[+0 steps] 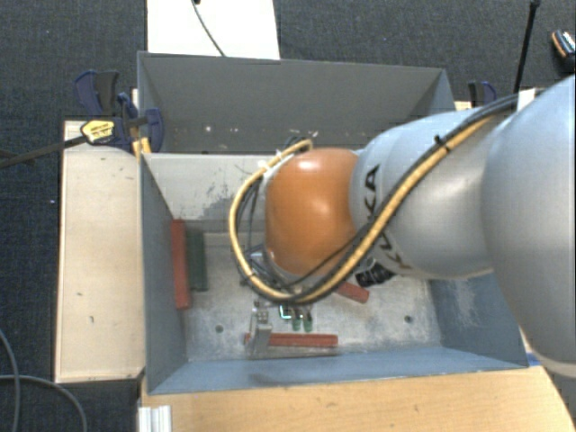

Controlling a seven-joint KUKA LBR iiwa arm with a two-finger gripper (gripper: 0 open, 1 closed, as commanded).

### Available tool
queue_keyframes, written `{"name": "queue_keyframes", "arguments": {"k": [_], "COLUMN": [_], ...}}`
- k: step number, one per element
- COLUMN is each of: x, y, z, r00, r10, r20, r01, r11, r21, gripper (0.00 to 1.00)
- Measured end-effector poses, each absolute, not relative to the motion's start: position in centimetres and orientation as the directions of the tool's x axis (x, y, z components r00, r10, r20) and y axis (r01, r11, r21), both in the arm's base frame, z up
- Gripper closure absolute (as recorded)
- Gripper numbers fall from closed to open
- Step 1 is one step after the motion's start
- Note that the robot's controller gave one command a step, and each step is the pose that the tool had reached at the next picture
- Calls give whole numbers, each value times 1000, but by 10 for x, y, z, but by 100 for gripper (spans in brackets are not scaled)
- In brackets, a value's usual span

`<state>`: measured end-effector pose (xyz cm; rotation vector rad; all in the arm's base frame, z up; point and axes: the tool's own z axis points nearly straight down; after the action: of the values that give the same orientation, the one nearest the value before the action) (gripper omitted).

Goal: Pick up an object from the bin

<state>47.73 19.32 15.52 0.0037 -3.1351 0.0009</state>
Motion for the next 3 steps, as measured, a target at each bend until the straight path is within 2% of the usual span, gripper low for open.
{"name": "queue_keyframes", "arguments": {"k": [1, 2, 3], "x": [480, 480, 522], "y": [192, 192, 156], "z": [159, 159, 67], "r00": [-1000, -1000, -995], "r10": [4, 8, 102], "r20": [-1, -1, 3], "r01": [4, 8, 102], "r11": [1000, 1000, 995], "r21": [1, 1, -1], "gripper": [100, 0, 0]}}
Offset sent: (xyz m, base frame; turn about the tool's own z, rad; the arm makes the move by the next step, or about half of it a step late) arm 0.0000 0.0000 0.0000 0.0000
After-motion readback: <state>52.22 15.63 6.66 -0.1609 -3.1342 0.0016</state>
